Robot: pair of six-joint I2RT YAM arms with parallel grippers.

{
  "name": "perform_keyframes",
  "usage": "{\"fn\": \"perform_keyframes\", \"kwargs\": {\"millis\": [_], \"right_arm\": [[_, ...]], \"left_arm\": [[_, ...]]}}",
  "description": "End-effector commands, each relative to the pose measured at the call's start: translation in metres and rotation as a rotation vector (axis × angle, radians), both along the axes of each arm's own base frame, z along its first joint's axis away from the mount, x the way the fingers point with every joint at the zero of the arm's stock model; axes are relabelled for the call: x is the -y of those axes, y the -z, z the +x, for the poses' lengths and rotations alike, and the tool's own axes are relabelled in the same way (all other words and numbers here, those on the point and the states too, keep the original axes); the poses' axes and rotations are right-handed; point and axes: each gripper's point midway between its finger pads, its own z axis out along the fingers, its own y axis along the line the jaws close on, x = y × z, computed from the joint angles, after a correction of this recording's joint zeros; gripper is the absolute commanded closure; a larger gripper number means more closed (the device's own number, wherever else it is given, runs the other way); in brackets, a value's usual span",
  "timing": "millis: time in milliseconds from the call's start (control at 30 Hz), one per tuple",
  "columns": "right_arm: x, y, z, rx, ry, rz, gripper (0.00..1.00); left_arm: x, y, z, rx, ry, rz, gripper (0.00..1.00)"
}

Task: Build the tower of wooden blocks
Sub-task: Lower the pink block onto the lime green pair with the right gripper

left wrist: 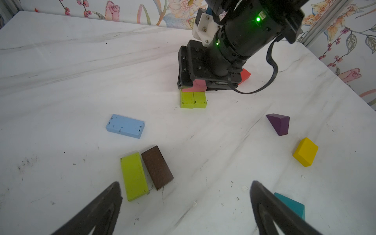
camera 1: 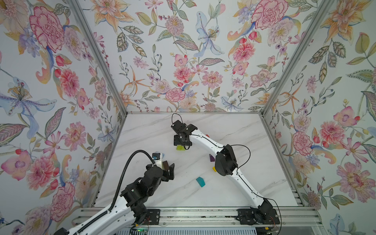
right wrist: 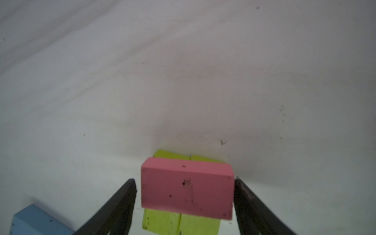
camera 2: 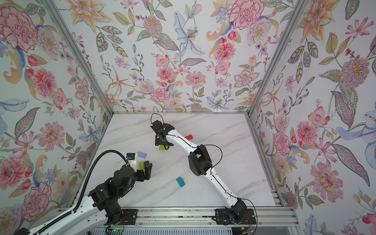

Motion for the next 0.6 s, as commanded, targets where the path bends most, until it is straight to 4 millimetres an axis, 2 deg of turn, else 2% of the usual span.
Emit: {"fn": "perform_keyframes", "kwargs": {"millis": [0,267,567], "right_arm": [[0.004,-0.035,-0.001,0.031,-0.014,0.018,0.23],[0.002,-0.03,-0.008,0.01,-0.032,0.013,0.23],[0.001,-0.035,-0.011,0.011,-0.036,0.018,0.23]], "left_arm": [[-0.004,0.001,-0.001,0.005,-0.016,0.018,0.01],[-0.005,0.0,-0.002,0.007,-0.02,0.01,0.01],[-0.006,-0.001,-0.002,0.011,-0.022,0.003,0.01]]}}
